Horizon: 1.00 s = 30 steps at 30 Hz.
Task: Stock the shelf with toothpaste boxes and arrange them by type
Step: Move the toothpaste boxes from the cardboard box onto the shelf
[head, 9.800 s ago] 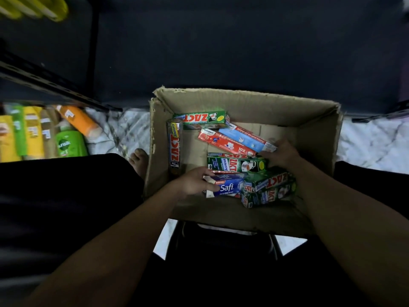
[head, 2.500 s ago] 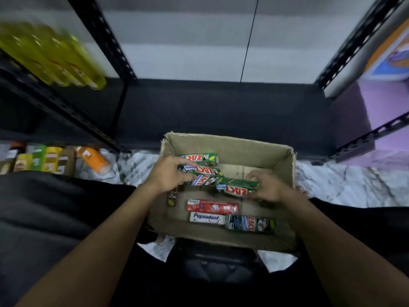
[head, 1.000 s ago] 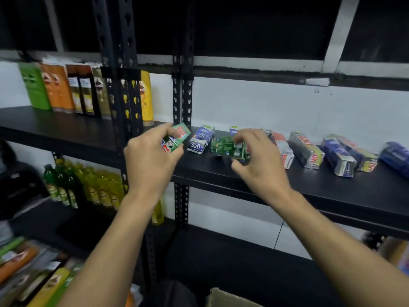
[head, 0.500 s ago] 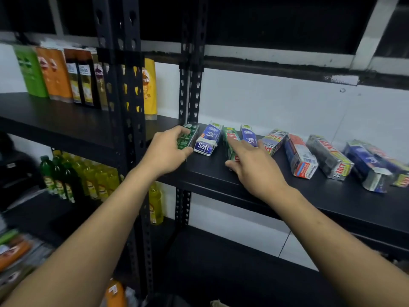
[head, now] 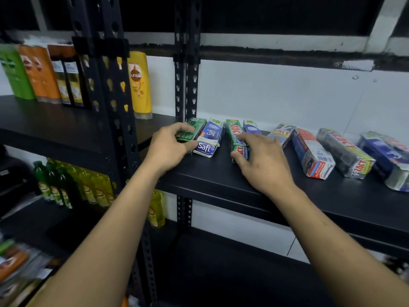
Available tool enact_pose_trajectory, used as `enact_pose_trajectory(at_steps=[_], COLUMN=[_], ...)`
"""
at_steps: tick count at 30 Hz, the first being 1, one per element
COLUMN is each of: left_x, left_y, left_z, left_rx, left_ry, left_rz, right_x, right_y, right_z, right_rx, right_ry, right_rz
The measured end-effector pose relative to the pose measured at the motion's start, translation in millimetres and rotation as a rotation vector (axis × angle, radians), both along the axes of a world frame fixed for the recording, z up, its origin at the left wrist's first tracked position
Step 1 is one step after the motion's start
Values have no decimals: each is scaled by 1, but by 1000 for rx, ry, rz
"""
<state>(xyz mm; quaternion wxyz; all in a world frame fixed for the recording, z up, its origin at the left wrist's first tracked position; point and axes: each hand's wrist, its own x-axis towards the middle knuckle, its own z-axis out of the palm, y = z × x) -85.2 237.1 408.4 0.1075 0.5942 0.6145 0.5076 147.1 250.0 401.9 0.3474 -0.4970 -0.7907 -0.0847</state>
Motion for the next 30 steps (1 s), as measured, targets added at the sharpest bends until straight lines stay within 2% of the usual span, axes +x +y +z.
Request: enact_pose_trajectory(at_steps=[11,18,25,30], left_x=[8,29,80,132], left_y=[-4,-36,-95,-139], left_z=[-1,0,22,-3], left_rx=[12,169,237,179], left_ry=[74,292,581,617], left_rz=[43,106,-96,-188], right_x=[-3,4,42,91], right_y=[-5,-23,-87,-131], right_z=[3,7,-11,-44], right_rx=[-9,45,260,262], right_ry=[-25,62,94,97], right_rz=[-29,23,58,53])
